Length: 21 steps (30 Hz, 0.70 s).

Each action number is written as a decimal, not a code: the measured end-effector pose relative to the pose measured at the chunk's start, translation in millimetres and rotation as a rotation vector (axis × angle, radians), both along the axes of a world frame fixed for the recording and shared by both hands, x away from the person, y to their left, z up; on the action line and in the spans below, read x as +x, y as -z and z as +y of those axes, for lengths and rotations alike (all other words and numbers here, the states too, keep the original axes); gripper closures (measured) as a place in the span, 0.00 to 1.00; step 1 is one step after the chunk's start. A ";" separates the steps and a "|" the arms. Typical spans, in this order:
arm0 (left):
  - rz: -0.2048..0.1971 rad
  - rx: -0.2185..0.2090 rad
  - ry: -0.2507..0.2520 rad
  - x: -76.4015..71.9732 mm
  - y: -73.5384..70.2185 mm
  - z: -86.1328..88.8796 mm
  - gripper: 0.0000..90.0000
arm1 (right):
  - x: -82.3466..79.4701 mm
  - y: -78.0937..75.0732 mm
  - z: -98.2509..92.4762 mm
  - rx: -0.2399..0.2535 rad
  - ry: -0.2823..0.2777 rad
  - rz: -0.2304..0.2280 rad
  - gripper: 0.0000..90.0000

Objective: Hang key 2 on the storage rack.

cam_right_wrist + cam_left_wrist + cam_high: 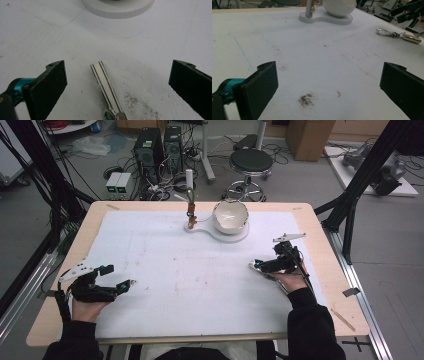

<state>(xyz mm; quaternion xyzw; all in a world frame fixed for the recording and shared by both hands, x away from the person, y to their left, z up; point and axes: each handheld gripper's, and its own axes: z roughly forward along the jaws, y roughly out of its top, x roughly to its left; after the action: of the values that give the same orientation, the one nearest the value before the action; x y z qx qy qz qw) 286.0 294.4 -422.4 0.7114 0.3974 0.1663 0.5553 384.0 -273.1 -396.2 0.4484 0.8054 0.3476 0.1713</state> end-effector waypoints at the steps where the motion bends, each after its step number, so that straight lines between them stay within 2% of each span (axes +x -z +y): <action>1: 0.000 0.002 0.001 0.1 0.0 0.1 0.02 | -0.7 0.8 -1.9 0.002 0.002 0.002 0.01; 9: 0.001 0.001 0.001 0.1 0.0 0.1 0.02 | -4.2 7.8 -16.7 0.000 0.018 0.026 0.01; 19: 0.001 0.001 0.004 0.2 0.1 -0.5 0.02 | -11.4 20.1 -29.6 -0.015 0.001 0.065 0.01; 21: 0.001 0.001 0.004 0.1 0.1 -0.5 0.02 | -12.7 22.8 -30.4 -0.020 -0.015 0.070 0.05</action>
<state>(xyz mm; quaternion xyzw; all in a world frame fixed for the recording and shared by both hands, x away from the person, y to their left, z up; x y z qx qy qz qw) 286.1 293.9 -422.5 0.7124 0.3963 0.1648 0.5551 371.2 -303.5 -418.9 0.4525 0.8177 0.3251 0.1448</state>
